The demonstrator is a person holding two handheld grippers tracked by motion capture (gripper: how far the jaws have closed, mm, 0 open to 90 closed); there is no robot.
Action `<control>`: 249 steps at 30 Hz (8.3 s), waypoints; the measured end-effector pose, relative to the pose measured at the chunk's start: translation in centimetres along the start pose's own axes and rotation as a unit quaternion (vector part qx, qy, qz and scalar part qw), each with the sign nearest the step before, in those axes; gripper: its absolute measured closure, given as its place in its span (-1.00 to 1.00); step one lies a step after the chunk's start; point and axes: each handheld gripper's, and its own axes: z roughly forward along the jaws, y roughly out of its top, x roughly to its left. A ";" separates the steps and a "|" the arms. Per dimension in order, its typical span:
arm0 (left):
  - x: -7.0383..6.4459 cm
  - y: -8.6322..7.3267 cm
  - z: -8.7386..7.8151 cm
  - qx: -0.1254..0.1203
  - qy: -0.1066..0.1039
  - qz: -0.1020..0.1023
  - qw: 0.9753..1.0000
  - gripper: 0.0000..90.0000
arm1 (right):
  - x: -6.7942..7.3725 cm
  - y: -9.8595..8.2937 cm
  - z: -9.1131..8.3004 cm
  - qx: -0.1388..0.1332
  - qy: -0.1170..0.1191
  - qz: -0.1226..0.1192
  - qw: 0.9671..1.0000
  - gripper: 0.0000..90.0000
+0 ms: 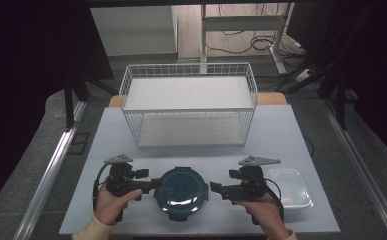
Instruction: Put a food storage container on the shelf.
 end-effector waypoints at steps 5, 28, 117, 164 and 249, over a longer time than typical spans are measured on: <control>0.1 -0.2 0.2 0.002 -0.015 -0.017 1.000 -0.57 | 0.4 -0.4 1.1 0.011 0.014 0.022 1.000 -0.79; 3.1 -2.5 2.2 0.051 -0.078 -0.101 0.991 -0.60 | 0.8 -2.5 5.8 0.057 0.043 0.115 0.991 -0.79; 0.9 0.6 -0.3 -0.015 -0.101 -0.104 0.989 0.07 | 1.3 1.0 4.2 -0.018 0.082 0.159 0.984 -0.21; -1.0 13.7 -3.9 -0.058 -0.125 -0.056 0.989 0.07 | 2.3 15.0 -0.8 -0.060 0.051 0.105 0.991 -0.21; 5.2 25.8 0.7 -0.038 -0.127 -0.111 0.985 0.05 | -5.3 27.5 3.0 -0.009 0.051 0.123 0.991 -0.19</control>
